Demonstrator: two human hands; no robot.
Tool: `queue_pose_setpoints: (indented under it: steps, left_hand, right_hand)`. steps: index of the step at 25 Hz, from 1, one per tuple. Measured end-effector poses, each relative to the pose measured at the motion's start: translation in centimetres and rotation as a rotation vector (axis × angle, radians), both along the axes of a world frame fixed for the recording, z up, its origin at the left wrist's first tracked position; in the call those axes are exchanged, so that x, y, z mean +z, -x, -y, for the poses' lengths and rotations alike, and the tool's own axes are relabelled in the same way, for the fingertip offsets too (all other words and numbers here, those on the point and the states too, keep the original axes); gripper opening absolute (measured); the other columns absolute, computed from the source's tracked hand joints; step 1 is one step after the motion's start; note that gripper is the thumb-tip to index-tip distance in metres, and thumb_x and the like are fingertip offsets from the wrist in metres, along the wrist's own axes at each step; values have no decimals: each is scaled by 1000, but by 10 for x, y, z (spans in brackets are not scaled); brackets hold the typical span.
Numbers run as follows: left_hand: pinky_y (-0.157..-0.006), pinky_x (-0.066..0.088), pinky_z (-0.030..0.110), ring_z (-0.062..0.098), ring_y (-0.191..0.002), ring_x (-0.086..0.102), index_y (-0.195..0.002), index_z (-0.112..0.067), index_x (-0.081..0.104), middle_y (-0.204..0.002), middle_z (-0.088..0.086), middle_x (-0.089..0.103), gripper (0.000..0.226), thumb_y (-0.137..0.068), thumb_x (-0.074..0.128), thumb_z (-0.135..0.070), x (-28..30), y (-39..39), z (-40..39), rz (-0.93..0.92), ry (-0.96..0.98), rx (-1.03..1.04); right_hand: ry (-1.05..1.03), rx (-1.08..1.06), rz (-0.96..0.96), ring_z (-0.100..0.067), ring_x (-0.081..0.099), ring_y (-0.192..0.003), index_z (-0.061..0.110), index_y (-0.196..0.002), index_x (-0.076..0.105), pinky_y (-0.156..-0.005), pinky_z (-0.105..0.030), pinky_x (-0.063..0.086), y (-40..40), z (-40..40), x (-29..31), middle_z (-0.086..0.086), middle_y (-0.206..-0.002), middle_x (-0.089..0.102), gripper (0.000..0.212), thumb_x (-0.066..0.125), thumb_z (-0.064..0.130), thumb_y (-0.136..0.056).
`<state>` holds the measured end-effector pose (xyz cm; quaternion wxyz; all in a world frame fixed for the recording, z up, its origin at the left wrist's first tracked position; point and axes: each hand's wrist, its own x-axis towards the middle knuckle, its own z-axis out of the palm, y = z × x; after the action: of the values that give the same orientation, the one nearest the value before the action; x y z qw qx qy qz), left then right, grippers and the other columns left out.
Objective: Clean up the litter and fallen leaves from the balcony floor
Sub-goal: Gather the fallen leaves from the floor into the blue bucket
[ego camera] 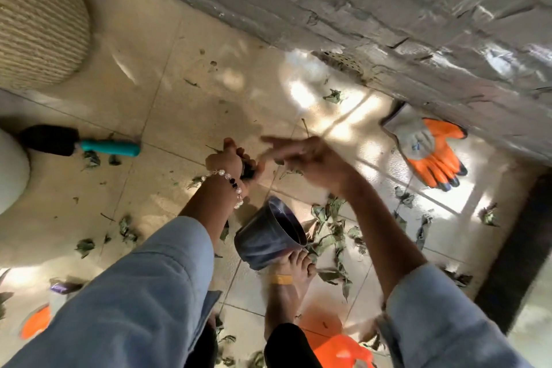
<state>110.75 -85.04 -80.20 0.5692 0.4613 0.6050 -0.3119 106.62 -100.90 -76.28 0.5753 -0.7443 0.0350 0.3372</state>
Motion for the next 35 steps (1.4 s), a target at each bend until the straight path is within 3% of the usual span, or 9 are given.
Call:
queue_pose_setpoints:
  steps: [3, 5, 8, 11, 17, 22, 26, 29, 35]
  left_hand:
    - [-35, 34, 12, 6, -31, 34, -71, -9, 49, -51, -3, 40, 40, -97, 49, -40, 5, 0, -5, 43, 37, 33]
    - [-33, 25, 11, 5, -28, 29, -71, -9, 49, -44, -5, 37, 44, -97, 47, -45, 1, 3, -11, 67, 39, -72]
    - [-34, 20, 13, 7, -27, 26, -67, -9, 52, -37, -6, 35, 61, -92, 40, -63, -6, 5, -21, 45, -35, -258]
    - [-35, 23, 13, 9, -30, 28, -62, -8, 53, -46, -3, 39, 76, -82, 35, -79, -3, 10, -29, -22, -72, -295]
    - [-35, 24, 14, 11, -32, 29, -61, -9, 53, -50, 0, 41, 80, -81, 27, -82, 5, 26, -37, -48, -57, -302]
    - [-35, 23, 10, 9, -30, 28, -60, -8, 51, -47, 0, 41, 75, -89, 29, -73, 2, 33, -39, -23, -28, -319]
    - [-33, 25, 11, 12, -37, 38, -64, -7, 53, -56, 5, 50, 59, -97, 42, -54, 8, 40, -50, -5, -69, -344]
    - [-30, 25, 10, 16, -47, 47, -87, -4, 56, -69, 10, 56, 29, -100, 43, -27, 25, 44, -58, 10, -7, -271]
    - [-46, 39, 20, 17, -49, 52, -70, -12, 55, -66, 9, 52, 29, -94, 40, -12, 84, 58, -75, 53, 188, -13]
  right_hand:
    - [599, -469, 114, -17, 55, -120, 15, -129, 58, -102, -28, 42, -38, 41, -49, -6, -130, 60, 37, 57, 9, -93]
    - [872, -263, -18, -31, 31, -139, 14, -144, 38, -113, -35, 26, -52, 58, -87, -17, -149, 37, 54, 52, 11, -92]
    - [892, -36, -36, -41, 10, -144, 9, -149, 23, -118, -51, 18, -43, 47, -124, -22, -156, 14, 59, 46, 16, -95]
    - [768, -299, 148, -31, 42, -128, 0, -133, 44, -101, -36, 48, -8, 10, -119, -17, -138, 42, 40, 38, 19, -99]
    - [849, 163, 44, -46, -11, -143, 39, -150, 1, -111, -64, 10, 59, -27, -112, -10, -159, -14, 81, 56, 43, -91]
    - [977, 398, 410, -44, 37, -131, 1, -123, 57, -90, -54, 52, 62, -35, -113, -24, -141, 42, 30, 56, 8, -93]
    - [702, -266, 166, -23, 68, -86, -2, -98, 71, -76, -36, 57, 38, -18, -106, -14, -94, 71, 17, 58, 0, -87]
    - [-6, -732, -179, -20, 71, -65, -6, -89, 71, -69, -32, 59, 20, -23, -57, -10, -75, 73, 14, 70, -8, -76]
    - [-447, -458, -440, -12, 68, -66, 2, -84, 73, -67, -24, 58, 32, -113, 55, -7, -74, 72, 15, 68, -8, -75]
